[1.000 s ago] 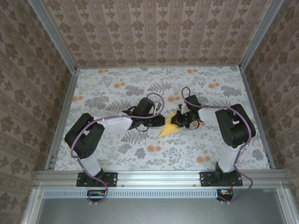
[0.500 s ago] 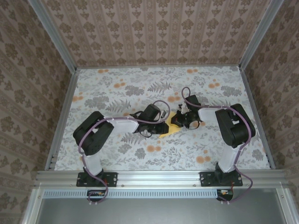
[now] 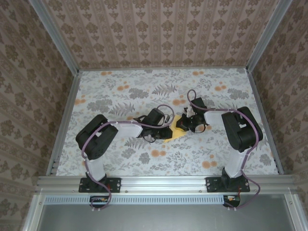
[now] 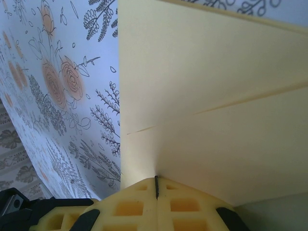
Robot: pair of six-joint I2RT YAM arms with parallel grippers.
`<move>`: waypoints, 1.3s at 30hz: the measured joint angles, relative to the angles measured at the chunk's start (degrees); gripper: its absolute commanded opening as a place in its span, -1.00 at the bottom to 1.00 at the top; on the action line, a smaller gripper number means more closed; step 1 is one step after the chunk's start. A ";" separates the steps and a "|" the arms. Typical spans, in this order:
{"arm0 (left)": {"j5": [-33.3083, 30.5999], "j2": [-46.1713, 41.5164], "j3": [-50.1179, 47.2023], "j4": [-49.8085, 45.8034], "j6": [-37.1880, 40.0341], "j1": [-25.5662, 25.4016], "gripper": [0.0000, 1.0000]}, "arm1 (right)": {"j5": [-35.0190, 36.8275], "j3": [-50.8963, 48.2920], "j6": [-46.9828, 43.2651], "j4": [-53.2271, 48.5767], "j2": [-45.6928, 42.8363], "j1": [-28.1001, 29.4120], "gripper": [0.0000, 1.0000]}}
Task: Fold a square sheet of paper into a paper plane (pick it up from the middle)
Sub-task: Fourth fold the wing at the center of the table.
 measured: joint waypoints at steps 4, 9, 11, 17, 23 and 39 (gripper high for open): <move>0.00 -0.02 -0.48 0.42 -0.02 0.28 -0.67 | -0.11 0.20 0.00 -0.28 0.15 -0.09 -1.00; -0.61 -0.02 -1.01 0.42 -0.02 0.33 -0.67 | -0.28 0.37 0.00 -0.57 0.28 -0.20 -1.00; -0.74 -0.02 -1.01 0.39 -0.02 0.33 -0.68 | -0.28 0.39 -0.02 -0.59 0.28 -0.20 -1.00; -0.61 -0.22 -1.22 0.66 -0.02 0.33 -0.67 | -0.28 0.39 -0.02 -0.59 0.28 -0.20 -1.00; 0.17 -2.43 -1.73 0.57 0.00 0.26 -0.66 | -0.28 0.39 -0.02 -0.59 0.28 -0.20 -1.00; 0.70 -3.15 -1.73 -2.75 0.07 -0.37 -0.63 | -0.42 0.79 -0.02 -1.20 0.55 -0.24 -1.00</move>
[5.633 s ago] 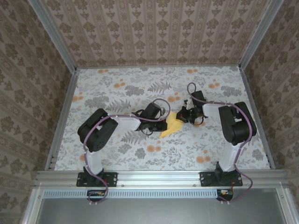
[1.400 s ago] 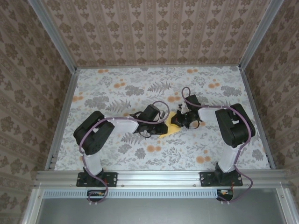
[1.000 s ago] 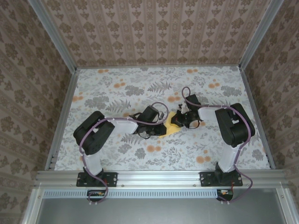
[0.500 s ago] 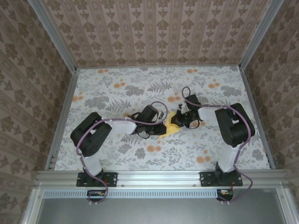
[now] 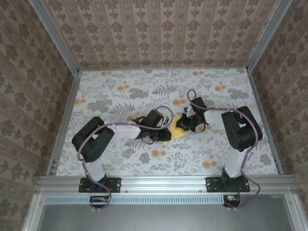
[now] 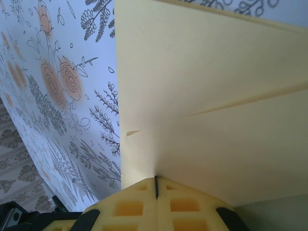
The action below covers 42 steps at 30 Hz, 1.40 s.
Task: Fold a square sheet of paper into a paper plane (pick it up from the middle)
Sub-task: Fourth fold the wing at the center of the table.
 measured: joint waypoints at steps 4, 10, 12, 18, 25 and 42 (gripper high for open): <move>-0.02 0.15 0.00 -0.22 0.00 0.33 -0.63 | -0.07 0.11 0.00 -0.09 0.07 -0.02 -1.00; -0.07 0.15 -0.24 -0.87 -0.02 0.70 -0.63 | -0.07 0.31 0.00 -0.48 0.11 -0.07 -1.00; -0.11 0.15 -0.28 -1.05 0.00 0.70 -0.63 | -0.09 0.31 0.00 -0.48 0.17 -0.07 -1.00; -0.76 0.26 -0.28 -2.25 -0.02 0.74 -0.64 | -0.13 0.37 0.00 -0.52 0.22 -0.07 -1.00; -1.55 0.26 -0.28 -2.93 0.00 1.07 -0.64 | -0.15 0.37 0.00 -0.52 0.22 -0.07 -1.00; -1.79 -1.01 -0.24 -5.05 0.17 -0.11 -0.63 | -0.81 0.46 -0.02 -0.50 0.48 -0.33 -1.00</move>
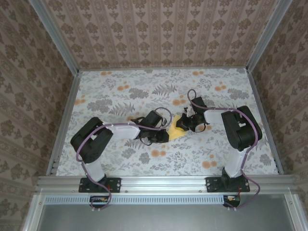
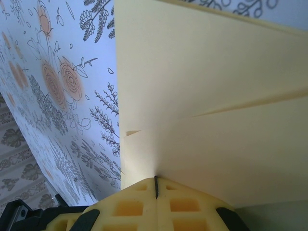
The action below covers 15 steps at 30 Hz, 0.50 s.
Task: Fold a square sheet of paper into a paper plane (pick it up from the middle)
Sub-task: Fourth fold the wing at the center of the table.
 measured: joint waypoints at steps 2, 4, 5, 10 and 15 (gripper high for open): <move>-0.44 0.00 0.00 -0.24 -0.02 0.00 -0.63 | -0.04 0.00 0.00 0.00 0.00 0.00 -1.00; -0.70 0.00 0.00 -0.33 -0.02 0.04 -0.63 | -0.07 0.00 -0.13 0.00 0.04 0.00 -1.00; -0.87 0.00 0.00 -0.42 -0.02 0.07 -0.63 | -0.09 0.00 -0.15 0.00 0.07 -0.04 -1.00; -1.31 0.00 -0.02 -0.70 -0.02 0.26 -0.63 | -0.26 0.02 -0.15 0.00 0.11 -0.11 -1.00; -1.46 0.00 -0.02 -0.85 -0.02 0.76 -0.64 | -0.44 0.22 -0.15 0.00 0.35 -0.13 -1.00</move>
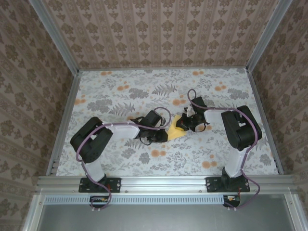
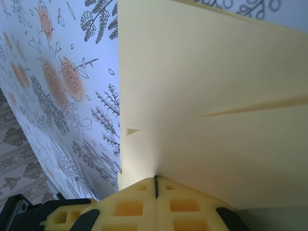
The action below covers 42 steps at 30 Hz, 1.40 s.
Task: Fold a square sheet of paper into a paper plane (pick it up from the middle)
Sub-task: Fourth fold the wing at the center of the table.
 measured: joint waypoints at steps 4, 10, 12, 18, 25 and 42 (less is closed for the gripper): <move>-0.02 -0.02 -0.24 0.20 -0.02 0.24 -0.64 | -0.13 0.17 0.00 -0.04 0.15 -0.09 -1.00; 0.31 -1.05 -1.88 1.40 -0.02 1.31 -0.67 | -0.28 0.33 0.00 0.00 0.35 -0.09 -1.00; 0.39 -2.08 -2.86 1.53 0.00 1.97 -0.67 | -0.28 0.33 -0.02 0.02 0.35 -0.09 -1.00; 1.53 -4.66 -3.74 5.42 -0.22 2.58 -0.70 | -0.28 0.33 -0.02 0.04 0.35 -0.09 -1.00; 3.78 -0.42 -2.05 9.46 -0.68 2.05 -0.71 | -0.33 0.33 0.00 0.07 0.35 -0.11 -1.00; 2.78 1.88 -2.19 9.07 -0.98 1.70 -0.94 | -0.50 0.42 -0.02 0.15 0.02 -0.09 -1.00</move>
